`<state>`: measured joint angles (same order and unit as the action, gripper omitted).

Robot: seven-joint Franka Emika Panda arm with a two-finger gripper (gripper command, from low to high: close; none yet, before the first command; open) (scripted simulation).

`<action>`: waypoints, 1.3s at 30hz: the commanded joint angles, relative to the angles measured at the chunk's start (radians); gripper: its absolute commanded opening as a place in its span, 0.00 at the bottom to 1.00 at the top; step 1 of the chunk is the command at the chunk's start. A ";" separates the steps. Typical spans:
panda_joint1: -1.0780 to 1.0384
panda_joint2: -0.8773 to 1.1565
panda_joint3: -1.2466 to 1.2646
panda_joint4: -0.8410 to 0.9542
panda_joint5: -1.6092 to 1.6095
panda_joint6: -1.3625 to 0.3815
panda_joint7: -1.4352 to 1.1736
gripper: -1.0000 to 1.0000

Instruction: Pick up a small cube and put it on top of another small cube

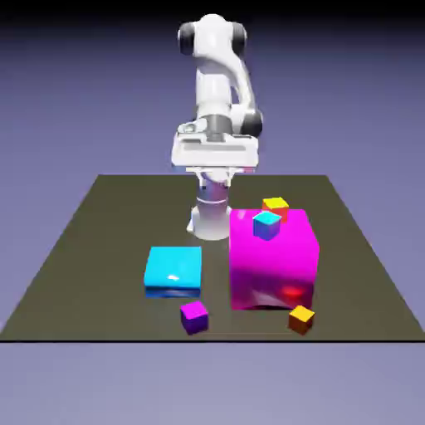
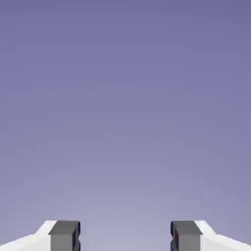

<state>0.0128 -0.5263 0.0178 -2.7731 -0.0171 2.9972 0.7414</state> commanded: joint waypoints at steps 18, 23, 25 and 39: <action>0.012 0.652 0.266 0.551 -0.254 -0.594 0.006 0.50; 0.015 0.834 0.340 0.704 -0.325 -0.759 0.008 0.50; 0.017 0.906 0.369 0.765 -0.353 -0.825 0.008 0.50; 0.021 1.332 0.495 1.039 -0.538 -1.083 0.035 0.50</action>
<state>0.0336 0.8059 0.5128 -1.7344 -0.5550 1.9142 0.7769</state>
